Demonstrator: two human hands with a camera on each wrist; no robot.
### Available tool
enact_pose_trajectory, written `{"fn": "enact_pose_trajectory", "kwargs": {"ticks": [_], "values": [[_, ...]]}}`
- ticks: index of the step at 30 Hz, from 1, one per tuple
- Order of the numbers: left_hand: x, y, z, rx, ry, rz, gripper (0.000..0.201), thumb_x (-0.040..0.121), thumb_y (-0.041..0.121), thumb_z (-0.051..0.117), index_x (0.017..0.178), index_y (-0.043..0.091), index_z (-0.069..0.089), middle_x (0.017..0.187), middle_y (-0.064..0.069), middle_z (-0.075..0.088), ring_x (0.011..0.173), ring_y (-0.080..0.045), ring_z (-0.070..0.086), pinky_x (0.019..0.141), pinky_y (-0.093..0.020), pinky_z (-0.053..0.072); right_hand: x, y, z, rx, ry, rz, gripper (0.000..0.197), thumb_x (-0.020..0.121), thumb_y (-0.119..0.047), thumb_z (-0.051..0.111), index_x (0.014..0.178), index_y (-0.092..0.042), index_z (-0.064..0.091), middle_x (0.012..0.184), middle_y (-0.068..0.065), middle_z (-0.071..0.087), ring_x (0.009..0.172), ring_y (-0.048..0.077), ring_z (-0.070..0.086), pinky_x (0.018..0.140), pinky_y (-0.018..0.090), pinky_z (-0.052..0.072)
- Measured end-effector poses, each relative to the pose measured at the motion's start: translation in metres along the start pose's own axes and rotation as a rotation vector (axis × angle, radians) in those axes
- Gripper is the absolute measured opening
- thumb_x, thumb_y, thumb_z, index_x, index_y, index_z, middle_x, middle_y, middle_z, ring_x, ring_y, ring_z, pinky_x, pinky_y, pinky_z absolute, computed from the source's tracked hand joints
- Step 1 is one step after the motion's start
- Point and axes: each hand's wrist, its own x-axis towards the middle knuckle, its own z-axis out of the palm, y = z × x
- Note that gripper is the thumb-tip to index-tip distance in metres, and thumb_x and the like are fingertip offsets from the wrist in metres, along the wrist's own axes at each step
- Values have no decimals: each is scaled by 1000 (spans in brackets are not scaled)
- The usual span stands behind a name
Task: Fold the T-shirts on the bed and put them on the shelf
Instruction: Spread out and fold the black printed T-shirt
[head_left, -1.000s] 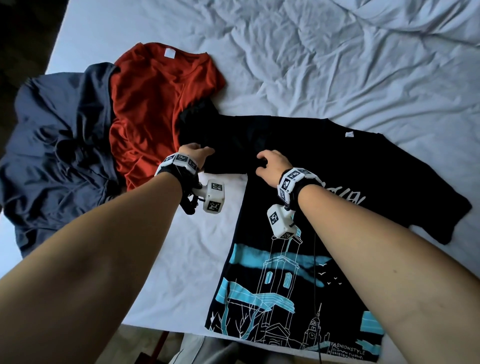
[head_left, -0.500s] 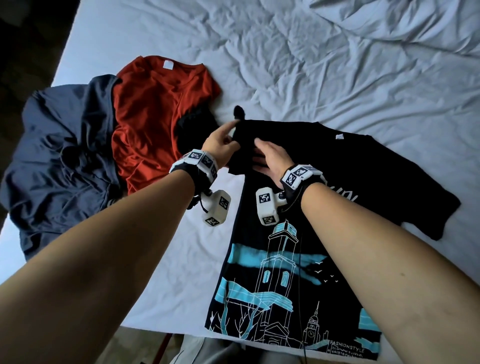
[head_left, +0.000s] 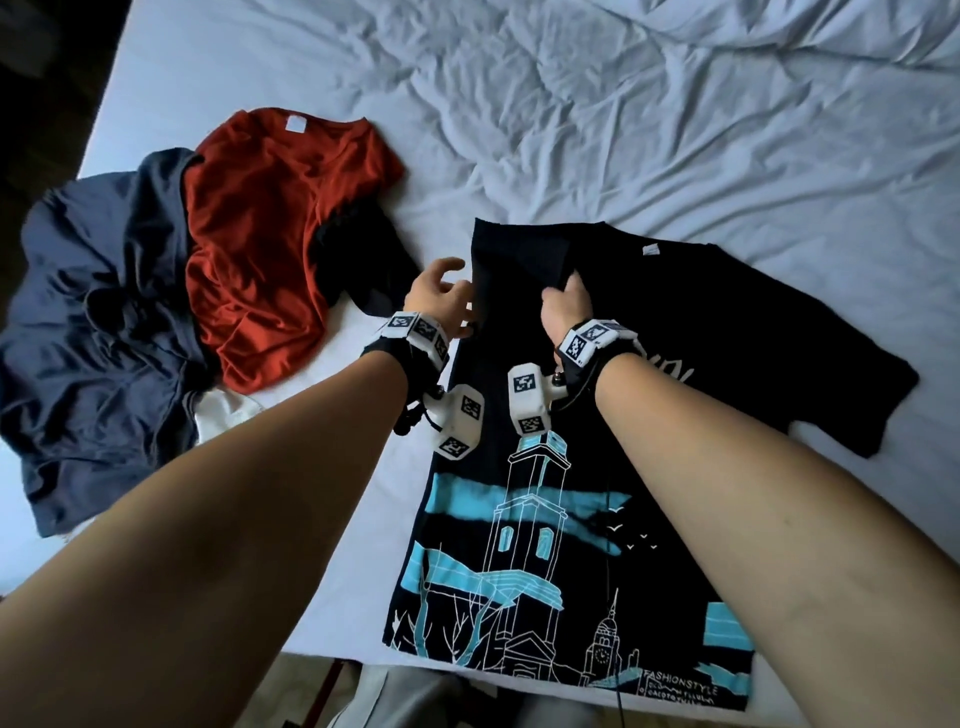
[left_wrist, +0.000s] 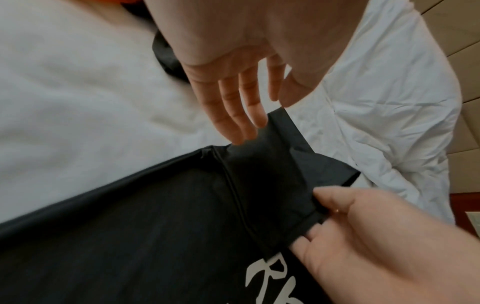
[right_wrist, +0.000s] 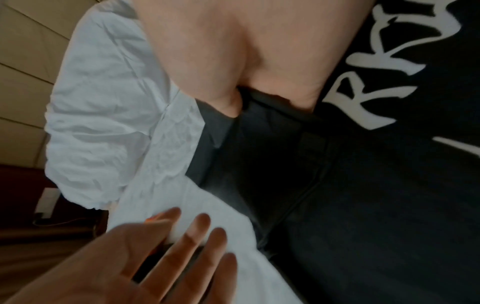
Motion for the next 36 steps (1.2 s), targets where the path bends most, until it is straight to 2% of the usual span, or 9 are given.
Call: {"fn": "enact_pose_trajectory", "kwargs": {"ticks": [5, 11, 15, 17, 19, 24, 28, 32, 36], "values": [[-9, -7, 25, 37, 5, -96, 26, 87, 9, 45, 110, 19, 55, 74, -7, 57, 54, -19, 53, 57, -32, 52, 13, 33, -24, 95, -81, 45, 64, 91, -2, 40, 151, -21, 26, 145, 7, 46, 119, 23, 54, 98, 37, 45], [-35, 3, 81, 95, -104, -128, 21, 92, 8, 41, 102, 20, 54, 76, -3, 57, 58, -17, 53, 57, -29, 48, 11, 54, -85, 89, -133, 87, 51, 93, -9, 50, 144, -15, 41, 141, 7, 50, 123, 25, 54, 105, 44, 44], [-55, 14, 136, 120, -159, -129, 19, 94, 10, 42, 103, 19, 56, 77, -2, 60, 60, -16, 57, 58, -29, 50, 6, 71, -142, 142, -91, 118, 39, 92, -14, 52, 131, -12, 56, 112, 8, 65, 98, 21, 63, 90, 38, 53], [-64, 19, 167, 130, -179, -126, 18, 94, 10, 45, 104, 19, 57, 75, -1, 59, 58, -14, 57, 56, -29, 50, 4, 78, -173, 187, -68, 147, 33, 93, -12, 51, 126, -11, 60, 89, 3, 63, 76, 14, 60, 75, 33, 52], [-70, 22, 199, 158, -206, -111, 16, 94, 11, 46, 103, 19, 57, 74, -1, 59, 57, -14, 56, 52, -27, 50, 4, 88, -202, 217, -44, 170, 30, 95, -10, 50, 123, -10, 60, 81, -2, 59, 71, 11, 56, 75, 34, 53], [-84, 21, 277, 244, -280, -82, 16, 95, 11, 45, 101, 19, 57, 73, -1, 58, 52, -12, 57, 47, -23, 48, 7, 119, -285, 282, 24, 212, 25, 98, -10, 44, 118, -14, 59, 83, -1, 57, 70, 10, 54, 63, 25, 47], [-89, 18, 338, 294, -310, -68, 17, 96, 12, 45, 100, 20, 59, 72, -1, 56, 55, -14, 52, 43, -18, 46, 24, 153, -337, 258, 132, 229, 25, 93, -12, 50, 113, -13, 64, 90, 3, 61, 88, 19, 56, 82, 36, 50], [-90, 14, 394, 358, -346, -24, 19, 95, 13, 43, 98, 22, 60, 73, 0, 58, 57, -13, 54, 51, -22, 48, 44, 177, -382, 154, 255, 244, 31, 86, -15, 55, 116, -13, 65, 96, 1, 60, 93, 20, 55, 90, 34, 47], [-79, 9, 432, 323, -183, 60, 26, 90, 6, 42, 84, 16, 65, 68, -5, 60, 52, -15, 56, 51, -34, 58, 62, 207, -423, 37, 370, 381, 41, 68, -39, 52, 103, -18, 56, 104, 10, 55, 88, 29, 55, 82, 32, 44]]}}
